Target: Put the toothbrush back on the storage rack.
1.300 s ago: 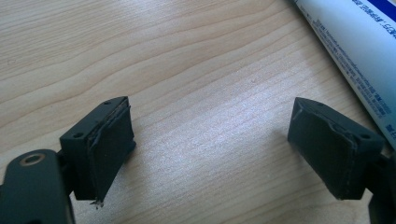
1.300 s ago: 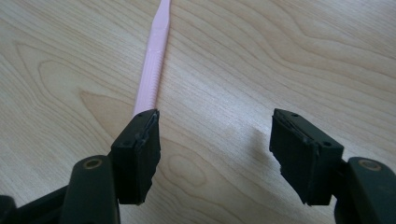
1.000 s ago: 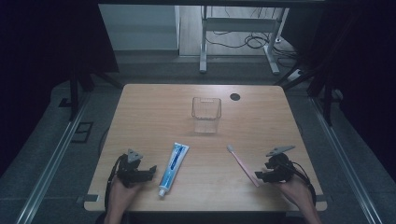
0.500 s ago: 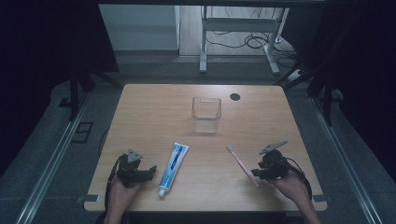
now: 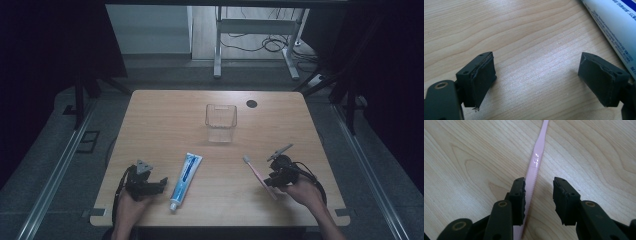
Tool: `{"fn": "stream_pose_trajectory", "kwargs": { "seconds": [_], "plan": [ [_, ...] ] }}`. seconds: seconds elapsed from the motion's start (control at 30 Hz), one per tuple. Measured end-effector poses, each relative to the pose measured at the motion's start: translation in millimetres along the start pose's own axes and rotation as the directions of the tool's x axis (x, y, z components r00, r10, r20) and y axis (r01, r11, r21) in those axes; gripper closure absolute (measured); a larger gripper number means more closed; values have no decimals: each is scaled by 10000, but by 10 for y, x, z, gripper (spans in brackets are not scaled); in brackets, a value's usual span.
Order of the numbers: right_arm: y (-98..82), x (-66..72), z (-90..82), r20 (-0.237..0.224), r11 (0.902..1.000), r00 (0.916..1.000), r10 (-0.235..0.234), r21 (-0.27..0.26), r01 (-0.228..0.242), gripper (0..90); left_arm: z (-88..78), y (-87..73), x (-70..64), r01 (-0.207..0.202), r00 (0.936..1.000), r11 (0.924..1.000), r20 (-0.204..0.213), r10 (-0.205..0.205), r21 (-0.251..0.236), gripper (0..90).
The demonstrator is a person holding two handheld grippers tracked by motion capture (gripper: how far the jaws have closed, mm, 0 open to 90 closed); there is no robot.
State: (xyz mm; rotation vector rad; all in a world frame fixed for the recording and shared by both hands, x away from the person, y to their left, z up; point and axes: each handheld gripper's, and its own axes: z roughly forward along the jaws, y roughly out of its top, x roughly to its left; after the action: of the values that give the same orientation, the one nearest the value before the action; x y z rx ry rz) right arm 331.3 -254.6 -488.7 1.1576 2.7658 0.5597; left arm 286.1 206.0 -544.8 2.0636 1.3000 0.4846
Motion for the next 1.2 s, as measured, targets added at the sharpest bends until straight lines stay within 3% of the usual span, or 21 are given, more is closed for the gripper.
{"fn": "stream_pose_trajectory", "kwargs": {
  "seconds": [0.6, 0.83, 1.2],
  "plan": [
    [299, 50, 142, 43, 9906, 9996, -293, 1339, 285, 690, 0, 0, 0, 7, 10000, 10000, 2, -7, 4, 142],
    [423, 104, 221, 223, 9782, 9981, -578, 2010, 522, 705, 0, 0, 0, 6, 10000, 10000, 4, -6, 4, 141],
    [484, 131, 294, 600, 9654, 9941, -900, 2505, 722, 732, 0, 0, 0, 6, 10000, 10000, 6, -6, 5, 141]
  ]
}}
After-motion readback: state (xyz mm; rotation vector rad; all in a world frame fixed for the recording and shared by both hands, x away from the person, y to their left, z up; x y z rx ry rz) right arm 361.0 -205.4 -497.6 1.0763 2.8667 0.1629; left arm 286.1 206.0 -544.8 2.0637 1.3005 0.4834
